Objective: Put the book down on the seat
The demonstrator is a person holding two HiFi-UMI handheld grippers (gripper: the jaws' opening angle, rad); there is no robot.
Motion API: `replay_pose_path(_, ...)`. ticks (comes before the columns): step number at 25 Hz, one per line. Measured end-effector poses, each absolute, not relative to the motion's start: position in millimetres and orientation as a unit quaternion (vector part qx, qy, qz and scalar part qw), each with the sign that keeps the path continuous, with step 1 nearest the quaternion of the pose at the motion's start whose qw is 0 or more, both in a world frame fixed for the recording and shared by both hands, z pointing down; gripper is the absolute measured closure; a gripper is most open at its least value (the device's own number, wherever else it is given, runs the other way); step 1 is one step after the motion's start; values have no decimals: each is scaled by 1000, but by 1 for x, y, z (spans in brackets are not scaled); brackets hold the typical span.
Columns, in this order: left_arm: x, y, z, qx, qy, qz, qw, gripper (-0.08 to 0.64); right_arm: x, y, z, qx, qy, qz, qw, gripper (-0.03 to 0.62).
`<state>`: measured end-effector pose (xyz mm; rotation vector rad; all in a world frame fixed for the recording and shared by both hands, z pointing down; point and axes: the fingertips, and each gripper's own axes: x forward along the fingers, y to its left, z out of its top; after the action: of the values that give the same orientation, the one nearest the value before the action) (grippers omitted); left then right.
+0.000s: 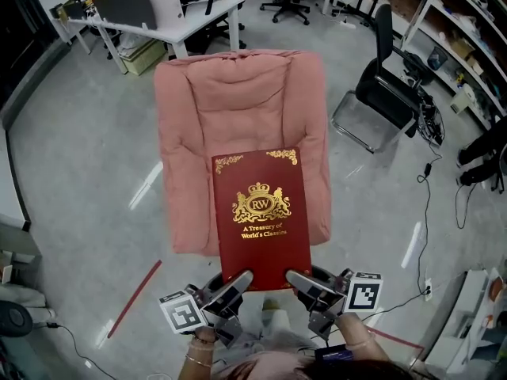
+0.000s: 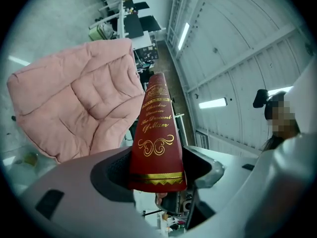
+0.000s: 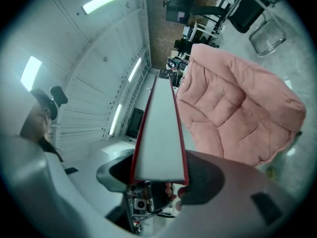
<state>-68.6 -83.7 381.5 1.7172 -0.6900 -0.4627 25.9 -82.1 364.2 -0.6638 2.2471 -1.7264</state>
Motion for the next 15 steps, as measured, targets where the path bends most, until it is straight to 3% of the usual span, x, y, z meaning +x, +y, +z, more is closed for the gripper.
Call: replay_pose_path(15,-102,-153,432,724,-281,-177,604,279,-11,-149,414,-238,753,-607,91,334)
